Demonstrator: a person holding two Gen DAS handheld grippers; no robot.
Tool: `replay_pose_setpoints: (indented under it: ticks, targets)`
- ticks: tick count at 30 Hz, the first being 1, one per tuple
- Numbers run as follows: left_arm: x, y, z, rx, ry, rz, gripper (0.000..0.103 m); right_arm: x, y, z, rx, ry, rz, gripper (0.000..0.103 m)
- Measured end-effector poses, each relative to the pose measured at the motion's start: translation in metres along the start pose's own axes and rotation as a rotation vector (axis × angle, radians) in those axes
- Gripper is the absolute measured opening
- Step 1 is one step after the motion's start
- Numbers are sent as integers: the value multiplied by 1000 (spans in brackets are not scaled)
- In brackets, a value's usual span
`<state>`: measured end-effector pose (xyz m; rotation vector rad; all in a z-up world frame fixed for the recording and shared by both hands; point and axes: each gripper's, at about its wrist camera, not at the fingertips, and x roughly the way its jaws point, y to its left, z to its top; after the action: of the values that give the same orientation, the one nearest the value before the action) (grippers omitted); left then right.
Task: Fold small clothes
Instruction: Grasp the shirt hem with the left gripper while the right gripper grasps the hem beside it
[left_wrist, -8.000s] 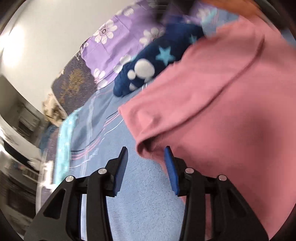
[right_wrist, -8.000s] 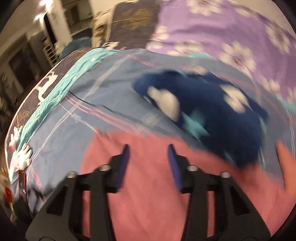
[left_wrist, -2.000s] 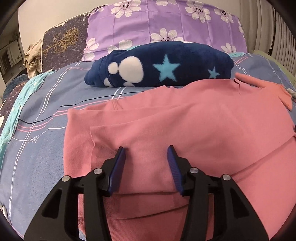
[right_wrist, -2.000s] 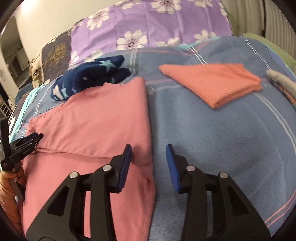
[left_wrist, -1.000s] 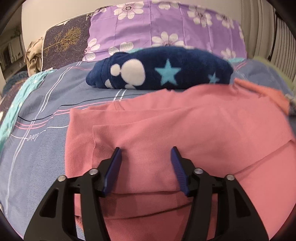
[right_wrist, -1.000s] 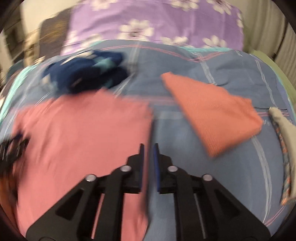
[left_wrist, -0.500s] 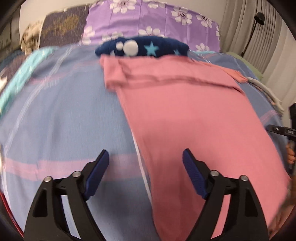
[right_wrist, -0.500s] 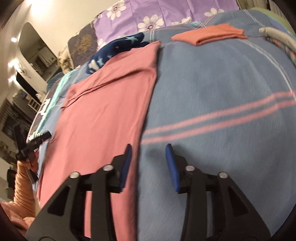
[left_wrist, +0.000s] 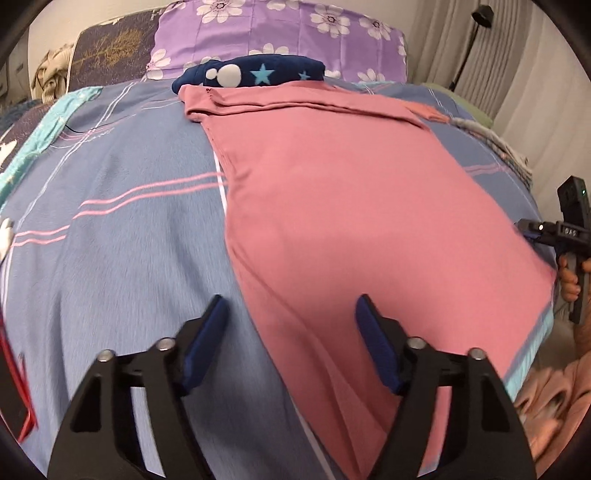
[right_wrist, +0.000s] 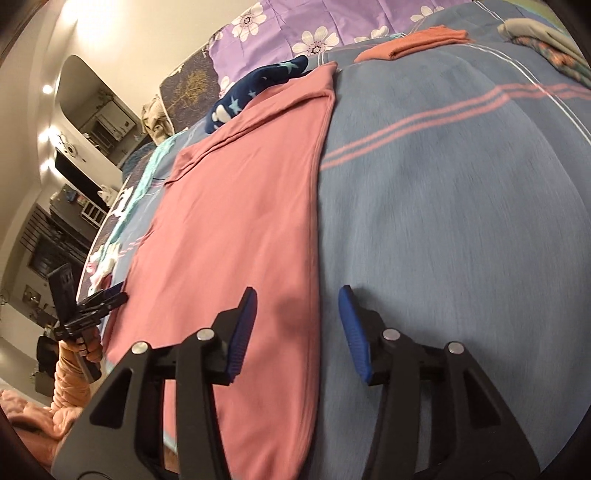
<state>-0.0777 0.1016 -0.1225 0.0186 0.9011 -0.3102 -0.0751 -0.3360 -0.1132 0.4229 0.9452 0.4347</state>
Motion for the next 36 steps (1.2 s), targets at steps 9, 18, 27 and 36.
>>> replay_pose_setpoints:
  ticks: [9,18,27,36]
  targets:
    - [-30,2,-31,-33,-15,10,13,-16,16,-26,-47,43,49,48]
    - [-36,18,-43,-160,-30,-101,30,-13,12,-27,-28,55,88,48]
    - [-25,5,-37,-111,-35,-57,21,-4,7,-20,9,75,112,47]
    - [-47,30,-38,-249,-143,-186,3,-6,-15,-19,166,16,208,4]
